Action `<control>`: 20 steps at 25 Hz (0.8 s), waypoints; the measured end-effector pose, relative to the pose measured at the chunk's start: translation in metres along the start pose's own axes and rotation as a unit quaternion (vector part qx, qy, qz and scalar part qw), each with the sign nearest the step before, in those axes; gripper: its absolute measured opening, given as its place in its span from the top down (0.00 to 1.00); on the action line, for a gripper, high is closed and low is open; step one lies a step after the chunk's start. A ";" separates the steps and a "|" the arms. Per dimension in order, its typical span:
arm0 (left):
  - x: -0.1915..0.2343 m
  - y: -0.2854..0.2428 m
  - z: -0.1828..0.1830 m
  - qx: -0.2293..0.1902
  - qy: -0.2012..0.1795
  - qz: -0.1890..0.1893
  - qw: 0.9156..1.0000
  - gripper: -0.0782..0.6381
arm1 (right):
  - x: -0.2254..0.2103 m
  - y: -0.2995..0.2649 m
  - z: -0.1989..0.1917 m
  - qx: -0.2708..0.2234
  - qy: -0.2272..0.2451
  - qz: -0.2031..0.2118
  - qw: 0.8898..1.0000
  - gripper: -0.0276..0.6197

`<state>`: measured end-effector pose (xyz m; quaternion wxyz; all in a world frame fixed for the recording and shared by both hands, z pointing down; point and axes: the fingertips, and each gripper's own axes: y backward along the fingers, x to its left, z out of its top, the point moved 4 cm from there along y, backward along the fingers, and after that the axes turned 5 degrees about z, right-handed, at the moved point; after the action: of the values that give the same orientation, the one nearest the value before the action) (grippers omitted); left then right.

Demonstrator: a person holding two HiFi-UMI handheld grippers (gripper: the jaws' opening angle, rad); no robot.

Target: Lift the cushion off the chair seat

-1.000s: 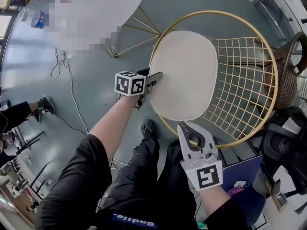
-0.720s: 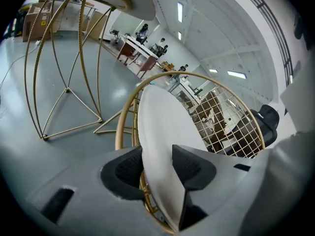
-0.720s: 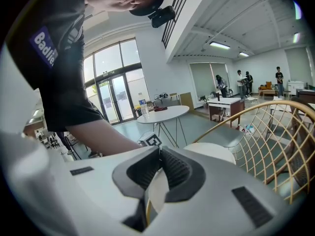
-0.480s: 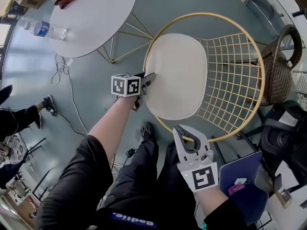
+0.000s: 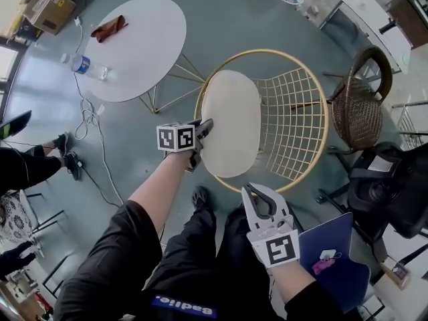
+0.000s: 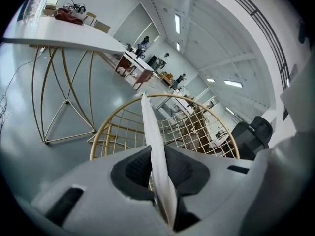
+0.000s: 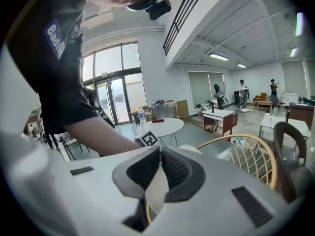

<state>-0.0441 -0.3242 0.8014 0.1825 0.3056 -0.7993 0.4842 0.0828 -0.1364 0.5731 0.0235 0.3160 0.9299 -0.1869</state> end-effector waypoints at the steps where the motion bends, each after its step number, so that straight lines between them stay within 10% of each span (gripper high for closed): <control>1: -0.007 0.006 0.003 -0.002 -0.001 0.002 1.000 0.79 | 0.001 0.007 0.006 0.001 0.002 -0.002 1.000 0.90; 20: -0.132 0.185 0.032 -0.072 -0.020 -0.025 0.997 0.80 | 0.031 0.088 0.099 -0.015 0.037 -0.038 0.999 0.90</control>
<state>-0.0680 -0.2474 0.5868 0.2000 0.3207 -0.8279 0.4143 0.1031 -0.0906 0.4467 -0.0128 0.2871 0.9440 -0.1620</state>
